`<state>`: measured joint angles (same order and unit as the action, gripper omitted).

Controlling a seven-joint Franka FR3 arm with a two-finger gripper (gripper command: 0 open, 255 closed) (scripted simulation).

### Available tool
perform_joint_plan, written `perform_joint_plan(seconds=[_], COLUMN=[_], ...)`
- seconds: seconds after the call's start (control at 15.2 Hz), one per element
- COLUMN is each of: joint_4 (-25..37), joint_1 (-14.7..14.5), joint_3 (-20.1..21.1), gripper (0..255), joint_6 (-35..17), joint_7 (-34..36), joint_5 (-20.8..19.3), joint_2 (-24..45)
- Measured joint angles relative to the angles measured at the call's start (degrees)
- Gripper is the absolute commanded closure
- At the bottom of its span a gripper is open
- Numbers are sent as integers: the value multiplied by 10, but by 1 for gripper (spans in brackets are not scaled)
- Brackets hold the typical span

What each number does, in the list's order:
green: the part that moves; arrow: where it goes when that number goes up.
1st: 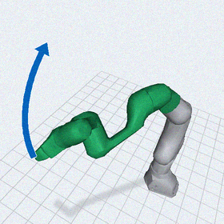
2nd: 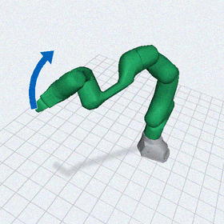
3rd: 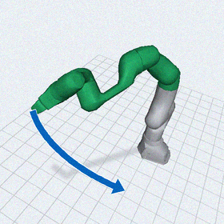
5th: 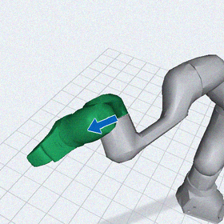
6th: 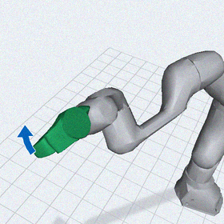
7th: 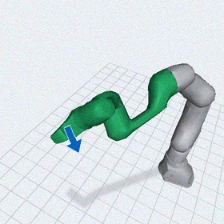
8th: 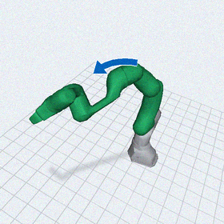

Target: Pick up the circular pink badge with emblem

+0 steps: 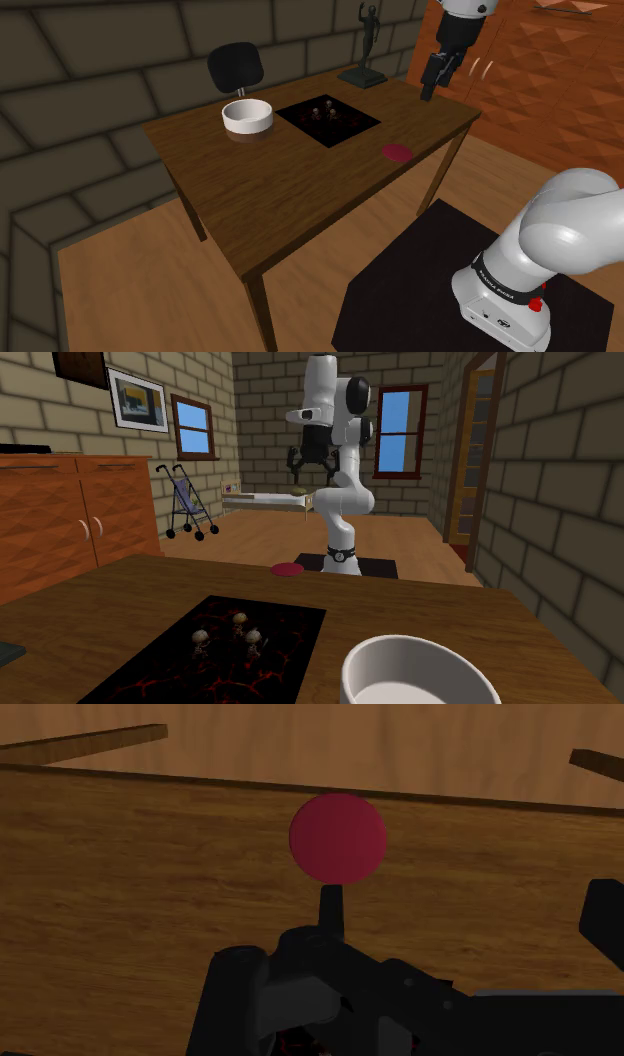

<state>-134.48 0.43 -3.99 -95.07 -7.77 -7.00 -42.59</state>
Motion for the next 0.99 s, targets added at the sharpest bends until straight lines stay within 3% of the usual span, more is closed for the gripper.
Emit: perform_joint_plan(seconds=[0.13, 0.4, 0.73, 0.99], joint_4=[0, -10, -57, -102], joint_1=[3, 20, 20, -18], joint_3=[-18, -148, -333, -492], gripper=[0, 0, 0, 0], joint_6=[-5, -33, -64, -53], joint_7=[-4, -37, -102, -184], joint_5=[12, 115, 282, 443], joint_2=[5, 36, 99, 185])
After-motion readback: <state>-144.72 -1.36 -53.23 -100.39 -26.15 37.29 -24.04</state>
